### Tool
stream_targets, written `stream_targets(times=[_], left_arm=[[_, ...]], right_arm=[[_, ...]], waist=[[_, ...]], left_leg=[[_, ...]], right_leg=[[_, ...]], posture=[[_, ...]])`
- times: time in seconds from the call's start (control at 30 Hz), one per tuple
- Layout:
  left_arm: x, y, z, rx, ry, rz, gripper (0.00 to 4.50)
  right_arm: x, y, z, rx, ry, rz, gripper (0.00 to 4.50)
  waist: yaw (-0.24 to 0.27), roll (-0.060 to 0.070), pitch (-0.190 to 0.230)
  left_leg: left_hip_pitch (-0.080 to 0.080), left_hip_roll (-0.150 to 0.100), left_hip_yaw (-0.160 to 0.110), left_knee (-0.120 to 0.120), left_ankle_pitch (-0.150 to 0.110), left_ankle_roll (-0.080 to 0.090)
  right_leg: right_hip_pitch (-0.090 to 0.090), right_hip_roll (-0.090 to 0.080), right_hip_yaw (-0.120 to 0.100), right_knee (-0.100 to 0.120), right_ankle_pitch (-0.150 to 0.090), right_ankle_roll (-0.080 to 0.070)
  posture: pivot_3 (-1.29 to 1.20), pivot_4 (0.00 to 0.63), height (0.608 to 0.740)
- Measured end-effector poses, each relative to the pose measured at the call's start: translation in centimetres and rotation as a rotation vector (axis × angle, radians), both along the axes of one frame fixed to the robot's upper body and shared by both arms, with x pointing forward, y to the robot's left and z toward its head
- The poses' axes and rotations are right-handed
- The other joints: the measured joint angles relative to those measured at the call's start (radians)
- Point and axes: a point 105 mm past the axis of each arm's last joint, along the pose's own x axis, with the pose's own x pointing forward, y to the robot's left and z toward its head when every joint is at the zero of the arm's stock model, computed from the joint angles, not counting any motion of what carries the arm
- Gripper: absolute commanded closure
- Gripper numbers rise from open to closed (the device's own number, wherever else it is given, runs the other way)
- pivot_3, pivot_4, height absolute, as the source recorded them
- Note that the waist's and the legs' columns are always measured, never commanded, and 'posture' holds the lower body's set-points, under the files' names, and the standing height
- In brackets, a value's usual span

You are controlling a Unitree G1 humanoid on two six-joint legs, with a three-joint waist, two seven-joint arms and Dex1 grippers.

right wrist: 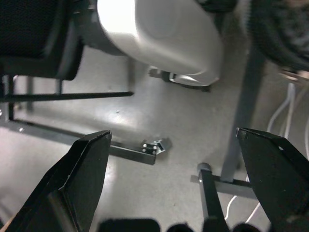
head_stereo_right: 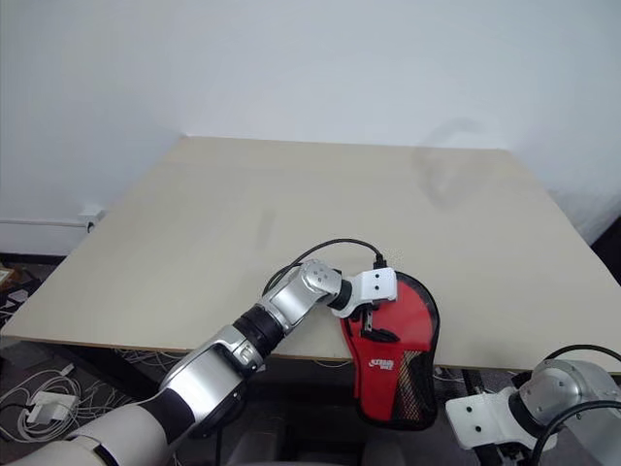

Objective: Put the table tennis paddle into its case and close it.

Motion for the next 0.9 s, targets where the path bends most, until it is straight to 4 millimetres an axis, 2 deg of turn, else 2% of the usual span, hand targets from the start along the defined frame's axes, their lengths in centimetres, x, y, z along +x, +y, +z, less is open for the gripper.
stream_targets(times=[0.2, 0.43, 0.57, 0.73, 0.83, 0.9], left_arm=[[1.7, 1.4, 0.4, 0.002, 0.000, 0.060, 0.00], [3.8, 4.8, 1.2, -0.024, 0.048, 0.142, 0.00], [4.3, 6.5, 2.8, -0.081, 0.094, 0.155, 0.00], [5.0, 9.9, 5.7, -0.105, 0.076, 0.157, 0.00], [4.4, 12.9, 7.0, -0.112, 0.077, 0.150, 0.00], [3.6, 15.3, 7.1, -0.082, 0.081, 0.152, 0.00]], right_arm=[[3.0, 0.0, 1.9, 0.040, -0.123, -0.089, 0.02], [4.2, -0.4, 2.4, 0.047, -0.173, -0.172, 0.02], [4.9, -0.6, 3.0, 0.063, -0.208, -0.210, 0.02], [6.3, 0.4, 3.8, 0.148, -0.258, -0.287, 0.02], [7.2, 1.1, 4.8, 0.203, -0.299, -0.325, 0.02], [7.8, 1.4, 5.6, 0.245, -0.320, -0.357, 0.02]], waist=[[0.000, 0.000, 0.000], [0.002, 0.002, 0.001], [0.001, 0.003, 0.003], [0.000, 0.002, 0.004], [-0.001, 0.003, 0.004], [-0.002, 0.003, 0.005]], left_leg=[[0.000, 0.001, 0.000, -0.001, 0.000, 0.000], [-0.001, 0.000, 0.001, -0.003, 0.000, 0.000], [-0.001, 0.000, 0.001, -0.003, 0.000, 0.000], [-0.001, 0.001, 0.001, -0.003, 0.000, 0.000], [-0.001, 0.001, 0.001, -0.005, 0.000, 0.000], [-0.001, 0.002, 0.001, -0.006, 0.000, 0.000]], right_leg=[[-0.001, 0.001, 0.000, 0.001, 0.001, -0.001], [-0.004, 0.001, 0.000, 0.001, 0.001, 0.000], [-0.004, 0.001, 0.000, 0.001, 0.001, 0.000], [-0.004, 0.001, 0.000, 0.001, 0.001, 0.000], [-0.005, 0.002, 0.001, 0.001, 0.001, 0.000], [-0.005, 0.002, 0.001, 0.001, 0.001, 0.000]], posture=[[0.00, 0.000, 0.740], [0.00, 0.000, 0.740], [0.00, 0.000, 0.740], [0.00, 0.000, 0.740], [0.00, 0.000, 0.740], [0.00, 0.000, 0.740]])
